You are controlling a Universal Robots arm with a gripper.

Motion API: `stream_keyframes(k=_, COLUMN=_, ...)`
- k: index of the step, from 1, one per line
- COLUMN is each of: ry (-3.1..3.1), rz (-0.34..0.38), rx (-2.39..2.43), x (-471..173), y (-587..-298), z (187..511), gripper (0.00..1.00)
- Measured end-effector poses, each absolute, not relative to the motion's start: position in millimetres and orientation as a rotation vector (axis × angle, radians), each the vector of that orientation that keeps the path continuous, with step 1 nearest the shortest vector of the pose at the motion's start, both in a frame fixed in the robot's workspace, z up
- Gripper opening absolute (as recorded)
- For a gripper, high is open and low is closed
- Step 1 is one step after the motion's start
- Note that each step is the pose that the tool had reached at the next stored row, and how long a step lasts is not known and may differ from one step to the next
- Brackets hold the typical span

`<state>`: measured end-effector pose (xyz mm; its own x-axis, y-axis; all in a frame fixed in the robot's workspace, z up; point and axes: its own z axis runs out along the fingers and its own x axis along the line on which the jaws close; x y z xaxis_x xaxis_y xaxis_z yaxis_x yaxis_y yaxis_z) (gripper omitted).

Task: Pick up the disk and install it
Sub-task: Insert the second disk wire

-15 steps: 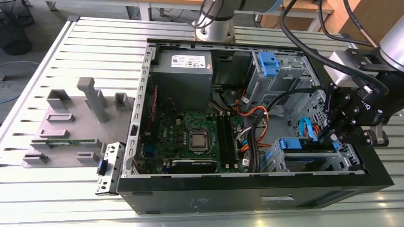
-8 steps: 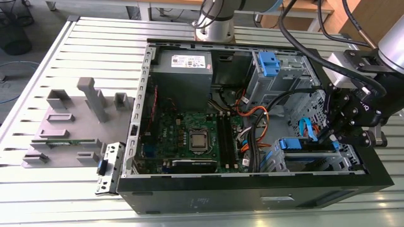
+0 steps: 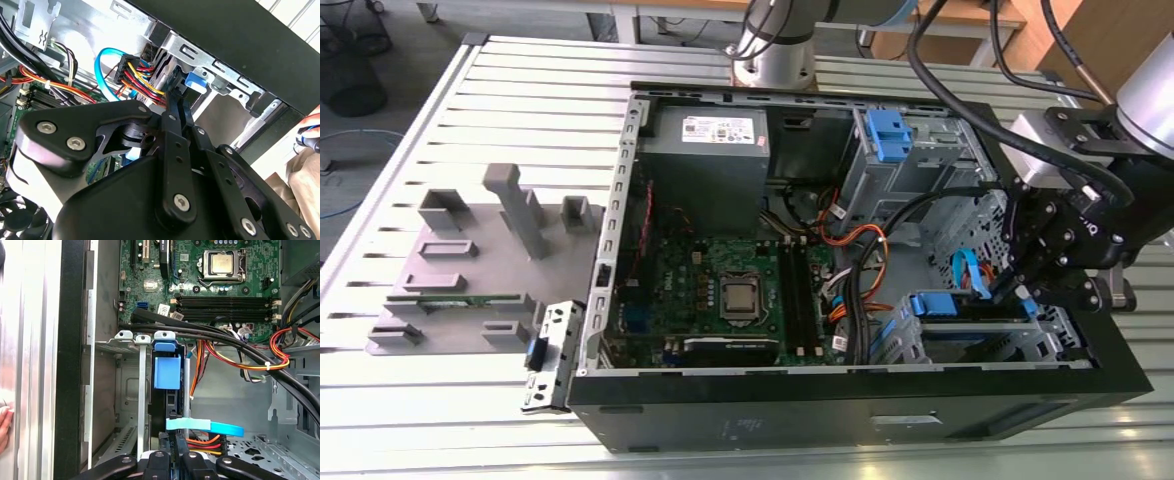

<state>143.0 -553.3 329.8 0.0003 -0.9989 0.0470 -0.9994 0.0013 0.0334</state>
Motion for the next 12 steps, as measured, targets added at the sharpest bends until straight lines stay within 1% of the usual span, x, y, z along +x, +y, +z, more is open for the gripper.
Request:
stream_keyframes(k=6, ry=-2.182, rz=0.014, rx=2.181, x=142.9, y=-553.3, z=329.4, gripper=0.16)
stream_keyframes(k=7, ry=-2.182, rz=0.014, rx=2.181, x=142.9, y=-553.3, z=329.3, gripper=0.18)
stream_keyframes(k=8, ry=-2.182, rz=0.014, rx=2.181, x=142.9, y=-553.3, z=329.4, gripper=0.24)
stream_keyframes(k=12, ry=-2.182, rz=0.015, rx=2.181, x=142.9, y=-553.4, z=330.2, gripper=0.24)
